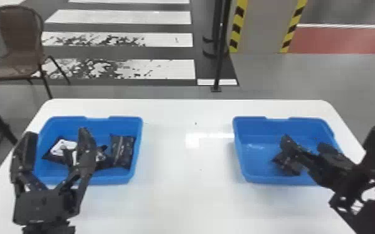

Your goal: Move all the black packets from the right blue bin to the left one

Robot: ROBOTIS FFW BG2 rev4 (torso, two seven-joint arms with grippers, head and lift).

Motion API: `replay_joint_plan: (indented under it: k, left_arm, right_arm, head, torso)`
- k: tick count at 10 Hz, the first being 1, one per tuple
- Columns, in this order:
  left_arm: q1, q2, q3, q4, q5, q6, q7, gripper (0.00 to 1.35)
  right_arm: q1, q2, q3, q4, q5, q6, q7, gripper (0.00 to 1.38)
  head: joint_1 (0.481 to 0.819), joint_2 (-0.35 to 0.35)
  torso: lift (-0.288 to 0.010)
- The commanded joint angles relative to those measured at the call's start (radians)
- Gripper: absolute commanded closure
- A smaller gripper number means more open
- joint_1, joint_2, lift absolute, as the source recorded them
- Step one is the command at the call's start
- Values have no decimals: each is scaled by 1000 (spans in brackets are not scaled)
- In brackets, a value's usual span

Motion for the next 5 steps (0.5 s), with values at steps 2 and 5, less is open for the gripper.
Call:
replay_joint_plan:
  k: [2, 5]
  left_arm:
    - [3, 1, -3, 0, 2, -4, 0, 225]
    - [3, 2, -11, 0, 6, -4, 0, 225]
  right_arm:
    - [10, 6, -32, 31, -15, 19, -60, 84]
    - [-59, 1, -54, 149, -11, 19, -60, 81]
  head:
    - [695, -47]
    - [695, -96]
  torso:
    - [-140]
    - [-140]
